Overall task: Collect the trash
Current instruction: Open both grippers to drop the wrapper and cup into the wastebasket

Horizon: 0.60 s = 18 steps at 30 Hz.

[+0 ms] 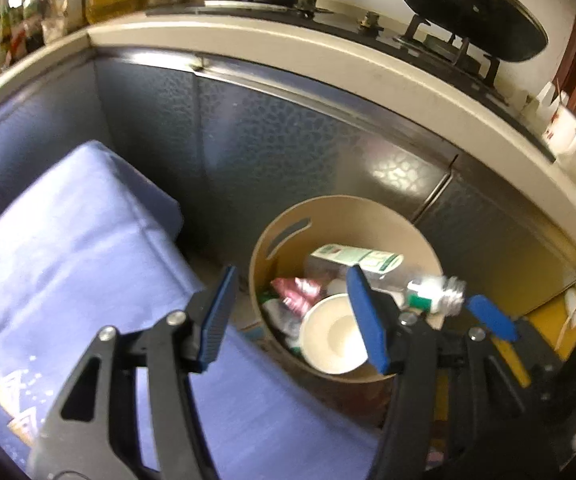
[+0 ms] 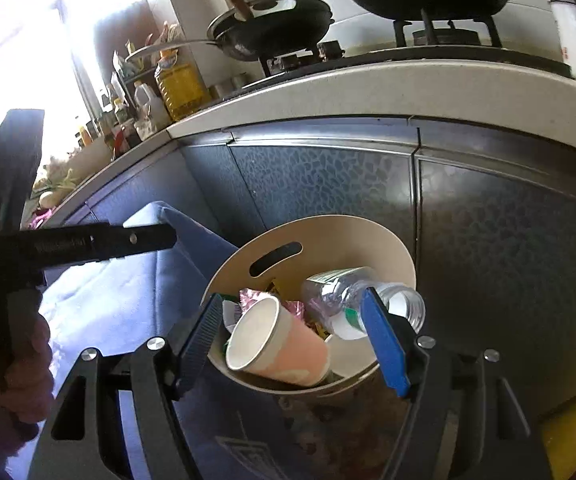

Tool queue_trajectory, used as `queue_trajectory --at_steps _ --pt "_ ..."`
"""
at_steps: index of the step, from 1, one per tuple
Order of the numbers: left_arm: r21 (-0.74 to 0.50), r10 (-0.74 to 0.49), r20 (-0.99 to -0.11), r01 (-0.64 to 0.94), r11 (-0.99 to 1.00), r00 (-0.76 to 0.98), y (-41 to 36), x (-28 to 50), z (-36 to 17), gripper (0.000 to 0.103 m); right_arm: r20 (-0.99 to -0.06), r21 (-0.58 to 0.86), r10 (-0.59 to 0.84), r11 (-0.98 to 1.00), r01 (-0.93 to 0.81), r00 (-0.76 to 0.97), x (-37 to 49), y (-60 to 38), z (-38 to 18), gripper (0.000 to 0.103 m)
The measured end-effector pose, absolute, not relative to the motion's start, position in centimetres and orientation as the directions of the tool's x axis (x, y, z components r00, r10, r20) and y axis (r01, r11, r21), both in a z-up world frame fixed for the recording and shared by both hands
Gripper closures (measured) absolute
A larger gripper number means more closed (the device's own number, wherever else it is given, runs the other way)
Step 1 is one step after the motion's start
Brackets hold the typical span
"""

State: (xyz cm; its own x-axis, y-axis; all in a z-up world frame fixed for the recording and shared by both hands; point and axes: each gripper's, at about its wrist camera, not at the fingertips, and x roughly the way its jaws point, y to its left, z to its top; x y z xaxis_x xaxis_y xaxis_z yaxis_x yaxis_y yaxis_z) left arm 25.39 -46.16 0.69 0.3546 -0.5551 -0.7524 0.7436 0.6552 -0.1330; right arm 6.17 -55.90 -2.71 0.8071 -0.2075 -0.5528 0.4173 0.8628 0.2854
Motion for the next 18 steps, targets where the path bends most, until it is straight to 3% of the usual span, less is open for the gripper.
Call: queue_trajectory --at_steps 8,18 --pt "0.015 -0.51 -0.707 0.731 0.682 0.49 -44.0 21.8 1.4 0.048 -0.536 0.353 -0.18 0.84 0.412 0.825 3.4 -54.3 -1.9 0.033" --pt "0.043 -0.49 -0.694 0.71 0.703 0.527 -41.6 19.5 1.5 0.048 -0.543 0.392 -0.157 0.821 0.414 0.825 1.9 -52.8 -1.7 0.033"
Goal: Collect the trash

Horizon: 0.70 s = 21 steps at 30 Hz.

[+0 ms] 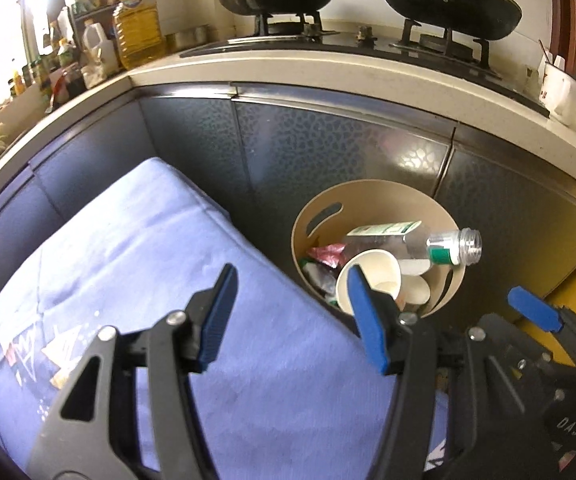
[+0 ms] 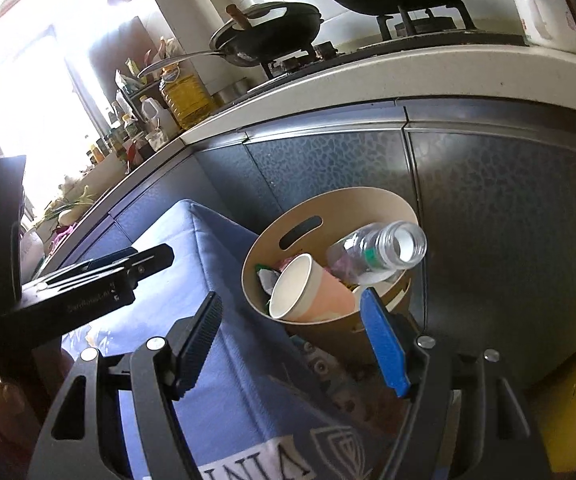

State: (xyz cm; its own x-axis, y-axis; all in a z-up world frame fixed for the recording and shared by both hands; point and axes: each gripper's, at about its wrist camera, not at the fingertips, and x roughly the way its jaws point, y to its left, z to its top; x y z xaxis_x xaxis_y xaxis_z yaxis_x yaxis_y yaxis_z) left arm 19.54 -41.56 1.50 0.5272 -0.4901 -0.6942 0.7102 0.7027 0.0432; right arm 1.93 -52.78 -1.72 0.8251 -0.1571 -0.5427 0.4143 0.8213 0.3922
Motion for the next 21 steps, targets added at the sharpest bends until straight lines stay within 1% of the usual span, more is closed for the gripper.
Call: queue_trajectory --at_steps 7,10,15,16,17,19,21 --pt "0.047 -0.494 -0.677 0.702 0.711 0.546 -40.3 18.4 2.3 0.048 -0.548 0.426 -0.154 0.794 0.433 0.822 1.1 -52.3 -0.5 0.033" --pt "0.048 -0.496 -0.667 0.698 0.715 0.555 -39.5 17.8 2.7 0.042 -0.55 0.438 -0.159 0.781 0.446 0.82 0.5 -52.0 0.0 0.033" --pt "0.053 -0.494 -0.666 0.696 0.716 0.559 -38.6 16.8 3.1 0.041 -0.561 0.455 -0.168 0.755 0.472 0.81 -0.3 -51.5 0.7 0.031" --pt "0.054 -0.494 -0.665 0.695 0.717 0.561 -38.3 16.6 3.2 0.04 -0.562 0.465 -0.164 0.748 0.473 0.811 -0.5 -51.5 0.9 0.03" --pt "0.058 -0.493 -0.662 0.694 0.718 0.565 -38.1 16.2 3.4 0.035 -0.563 0.471 -0.16 0.744 0.473 0.811 -0.6 -51.5 1.0 0.029" --pt "0.07 -0.491 -0.65 0.69 0.721 0.58 -37.6 15.6 3.8 0.029 -0.565 0.478 -0.156 0.738 0.476 0.81 -0.8 -51.2 1.4 0.028" --pt "0.089 -0.489 -0.639 0.688 0.72 0.594 -37.3 14.8 4.2 0.026 -0.567 0.474 -0.16 0.739 0.479 0.808 -1.1 -50.9 1.7 0.026"
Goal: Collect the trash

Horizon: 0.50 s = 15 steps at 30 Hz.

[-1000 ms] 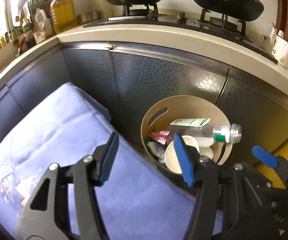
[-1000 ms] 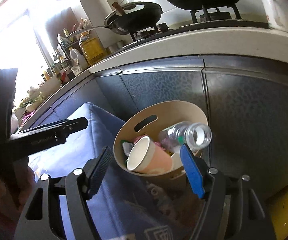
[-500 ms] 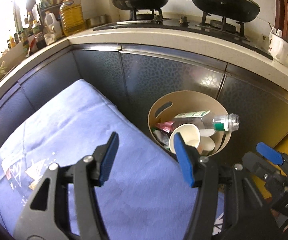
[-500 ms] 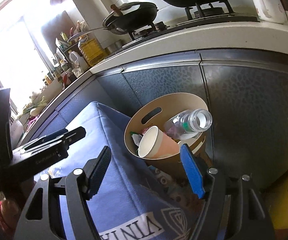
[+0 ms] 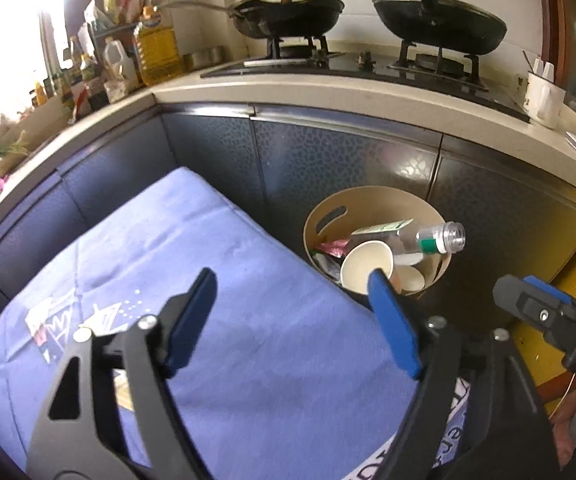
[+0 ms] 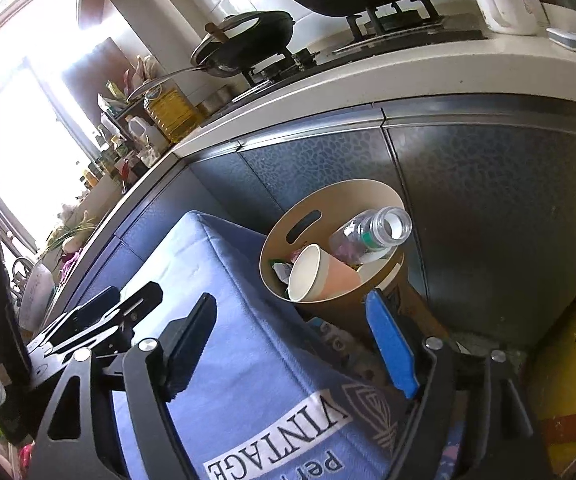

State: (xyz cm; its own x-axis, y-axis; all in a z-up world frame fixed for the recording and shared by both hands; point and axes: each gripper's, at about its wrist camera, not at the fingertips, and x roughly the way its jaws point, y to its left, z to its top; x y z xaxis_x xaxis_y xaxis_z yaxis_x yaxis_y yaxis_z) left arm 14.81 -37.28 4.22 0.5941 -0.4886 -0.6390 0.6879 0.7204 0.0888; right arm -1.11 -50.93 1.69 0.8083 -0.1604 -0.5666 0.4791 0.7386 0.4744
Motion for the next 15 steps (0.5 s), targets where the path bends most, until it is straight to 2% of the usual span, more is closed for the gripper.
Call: queue_trajectory --at_steps 7,11,15 --pt "0.115 -0.478 -0.624 0.678 0.726 0.618 -35.6 12.7 5.3 0.018 -0.571 0.485 -0.154 0.729 0.483 0.806 -2.5 -50.1 2.3 0.024" --pt "0.136 -0.471 -0.603 0.665 0.734 0.643 -34.5 11.7 5.9 0.008 -0.565 0.47 -0.168 0.739 0.483 0.808 -3.3 -49.3 3.1 0.022" --pt "0.109 -0.484 -0.612 0.673 0.731 0.625 -33.5 11.2 6.3 0.006 -0.561 0.451 -0.186 0.749 0.486 0.807 -4.1 -48.3 4.0 0.017"
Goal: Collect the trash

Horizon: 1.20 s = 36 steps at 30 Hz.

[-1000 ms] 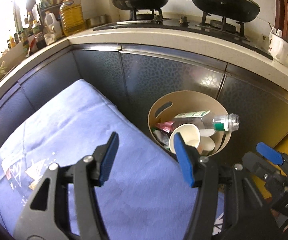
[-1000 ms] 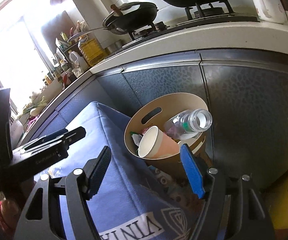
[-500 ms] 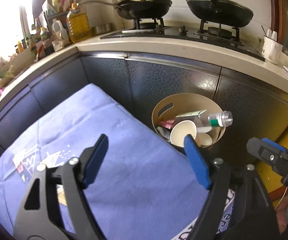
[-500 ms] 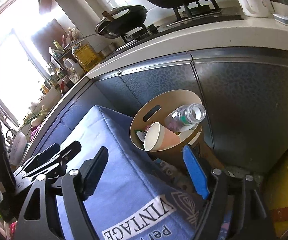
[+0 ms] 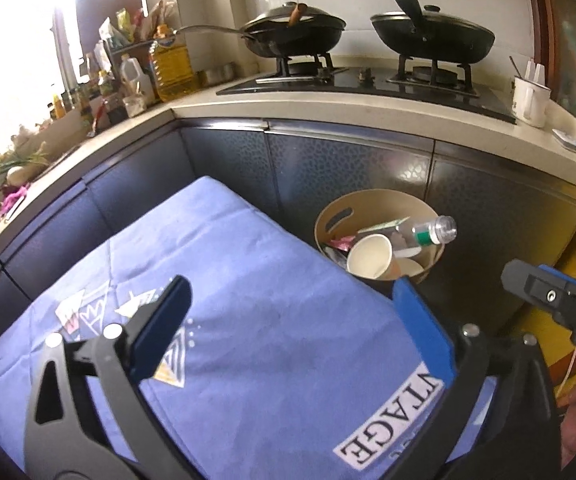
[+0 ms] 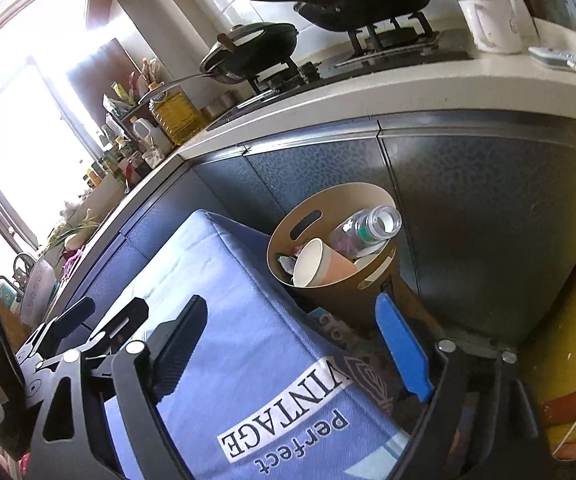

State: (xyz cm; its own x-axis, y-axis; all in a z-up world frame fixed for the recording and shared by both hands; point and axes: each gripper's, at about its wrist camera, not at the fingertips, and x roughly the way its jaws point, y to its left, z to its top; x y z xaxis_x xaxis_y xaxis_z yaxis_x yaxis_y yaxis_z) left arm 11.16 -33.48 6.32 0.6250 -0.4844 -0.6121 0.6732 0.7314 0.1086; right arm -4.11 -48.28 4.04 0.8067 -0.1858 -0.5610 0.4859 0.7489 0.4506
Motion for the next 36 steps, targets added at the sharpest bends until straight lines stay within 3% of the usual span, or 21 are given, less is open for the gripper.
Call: queue_trajectory --at_steps 4,36 --pt "0.06 -0.499 -0.634 0.681 0.73 0.591 -32.6 11.0 6.5 0.006 -0.555 0.43 -0.197 0.764 0.482 0.808 -4.8 -47.5 4.8 0.016" --pt "0.046 -0.489 -0.627 0.656 0.754 0.606 -28.9 9.1 7.8 0.006 -0.527 0.412 -0.182 0.8 0.437 0.83 -5.6 -44.5 7.3 0.014"
